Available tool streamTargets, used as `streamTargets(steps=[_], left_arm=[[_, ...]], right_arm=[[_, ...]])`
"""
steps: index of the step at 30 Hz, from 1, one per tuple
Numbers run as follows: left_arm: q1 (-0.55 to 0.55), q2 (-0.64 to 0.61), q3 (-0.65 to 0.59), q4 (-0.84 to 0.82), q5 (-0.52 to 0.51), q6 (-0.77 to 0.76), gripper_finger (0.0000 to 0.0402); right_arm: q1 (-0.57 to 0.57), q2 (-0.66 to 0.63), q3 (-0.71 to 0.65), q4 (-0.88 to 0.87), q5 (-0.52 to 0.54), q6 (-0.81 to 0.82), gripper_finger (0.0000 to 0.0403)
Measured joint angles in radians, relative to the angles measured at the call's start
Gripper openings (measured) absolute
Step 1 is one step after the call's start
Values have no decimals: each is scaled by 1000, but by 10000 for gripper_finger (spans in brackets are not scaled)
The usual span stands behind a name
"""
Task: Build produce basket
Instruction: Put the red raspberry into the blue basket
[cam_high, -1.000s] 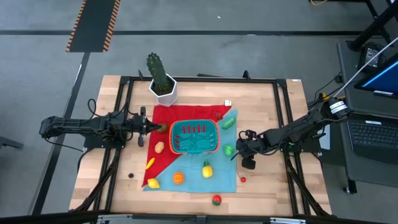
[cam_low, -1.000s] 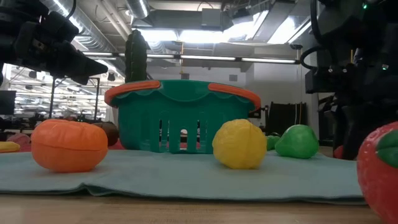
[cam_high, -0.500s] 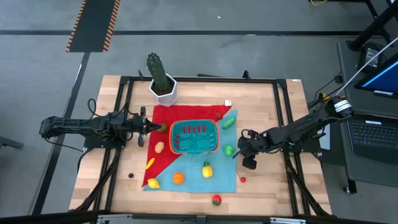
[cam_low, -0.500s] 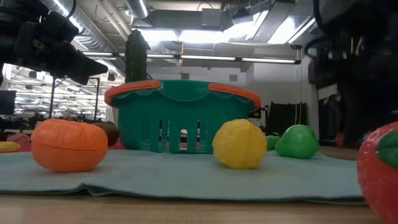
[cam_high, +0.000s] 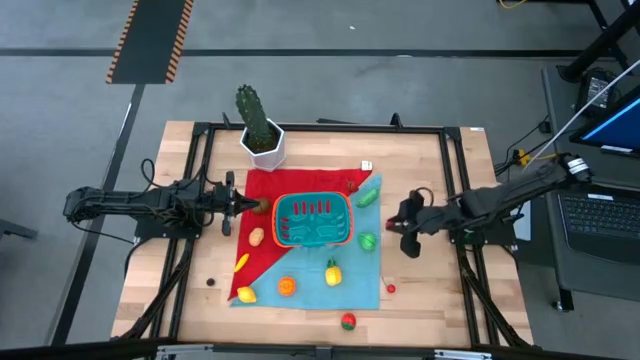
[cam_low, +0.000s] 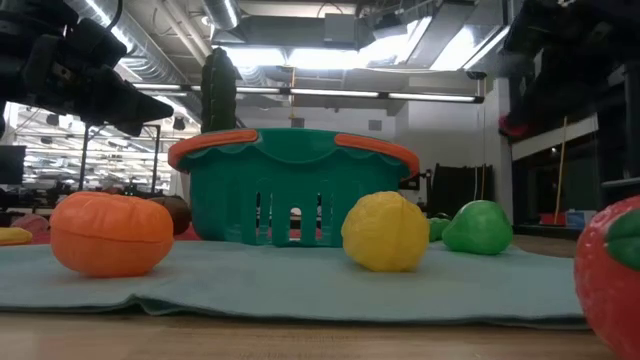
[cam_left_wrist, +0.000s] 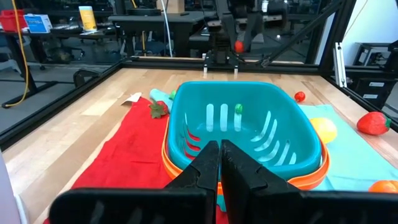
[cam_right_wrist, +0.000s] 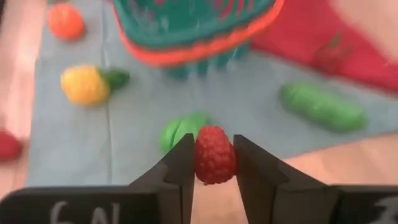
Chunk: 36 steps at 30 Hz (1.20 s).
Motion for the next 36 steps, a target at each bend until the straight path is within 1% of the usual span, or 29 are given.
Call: streamTargets(steps=[2,5,8,10,13,16,22,25,27,30,34,36], left_arm=[[0,0,0,-1,0,0,8],[0,0,0,-2,0,0,8],[0,0,0,-1,0,0,8],[0,0,0,-1,0,0,8],[0,0,0,-1,0,1,8],[0,0,0,0,0,1,8],[0,0,0,0,0,0,8],[0,0,0,0,0,1,8],[0,0,0,1,0,1,8],[0,0,0,0,0,1,8],[0,0,0,0,0,1,8],[0,0,0,0,0,1,8]], right_arm=[[5,-37,-28,37,23,-28,95],[8,-88,-92,160,29,-68,95],[8,-125,-173,336,28,-143,95],[8,-143,-227,493,24,-222,95],[3,-162,-302,680,-29,-317,95],[-13,-174,-348,783,-90,-366,95],[-45,-177,-364,808,-151,-404,95],[-61,-176,-364,836,-155,-420,95],[-74,-173,-364,858,-120,-413,95],[-86,-172,-364,857,-5,-394,95],[-103,-163,-363,846,46,-398,95],[-113,-156,-363,843,54,-398,95]])
